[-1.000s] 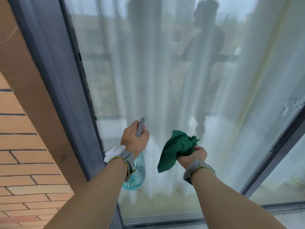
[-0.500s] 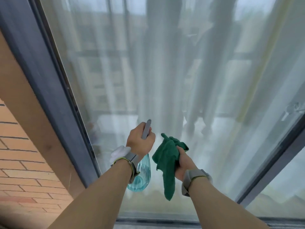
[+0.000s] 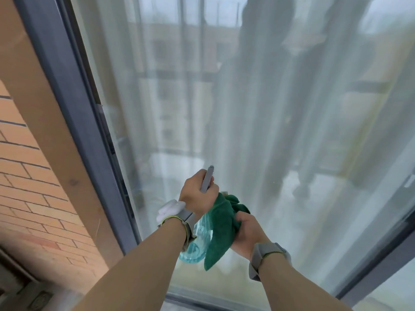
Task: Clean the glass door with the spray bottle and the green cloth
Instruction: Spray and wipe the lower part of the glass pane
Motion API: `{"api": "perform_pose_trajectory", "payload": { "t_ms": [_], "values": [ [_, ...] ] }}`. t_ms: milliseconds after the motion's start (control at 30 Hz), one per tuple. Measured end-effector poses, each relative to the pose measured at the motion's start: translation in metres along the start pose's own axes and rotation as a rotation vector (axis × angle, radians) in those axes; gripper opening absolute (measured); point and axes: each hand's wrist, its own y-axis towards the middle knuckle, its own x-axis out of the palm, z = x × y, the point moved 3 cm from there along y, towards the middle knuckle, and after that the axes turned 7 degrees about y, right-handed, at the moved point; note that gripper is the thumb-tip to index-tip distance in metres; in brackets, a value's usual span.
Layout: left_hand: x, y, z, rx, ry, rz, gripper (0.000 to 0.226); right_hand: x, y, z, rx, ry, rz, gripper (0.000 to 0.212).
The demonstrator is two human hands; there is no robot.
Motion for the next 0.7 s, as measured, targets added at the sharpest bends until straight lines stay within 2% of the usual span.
{"api": "perform_pose_trajectory", "payload": {
  "t_ms": [100,167,433,533,633,700],
  "values": [
    [0.006,0.002,0.002,0.019,0.045,-0.015,0.006,-0.012,0.001,0.0,0.005,-0.056,0.181,0.021],
    [0.008,0.003,0.005,0.019,0.063,-0.035,0.005,-0.02,0.002,-0.002,-0.007,-0.055,0.279,0.014],
    [0.021,0.012,0.022,0.028,0.18,-0.118,0.013,-0.018,0.011,-0.009,-0.099,0.018,0.329,0.03],
    [0.012,0.016,0.015,-0.007,0.085,-0.08,0.012,0.003,0.02,-0.005,-0.1,0.062,0.337,0.034],
    [-0.007,0.017,-0.001,-0.017,0.039,0.024,0.015,0.034,0.029,0.004,-0.028,0.162,0.346,0.026],
    [-0.021,0.017,-0.009,-0.024,0.023,0.069,0.016,0.052,0.032,0.008,-0.002,0.398,0.345,0.019]
  ]
}}
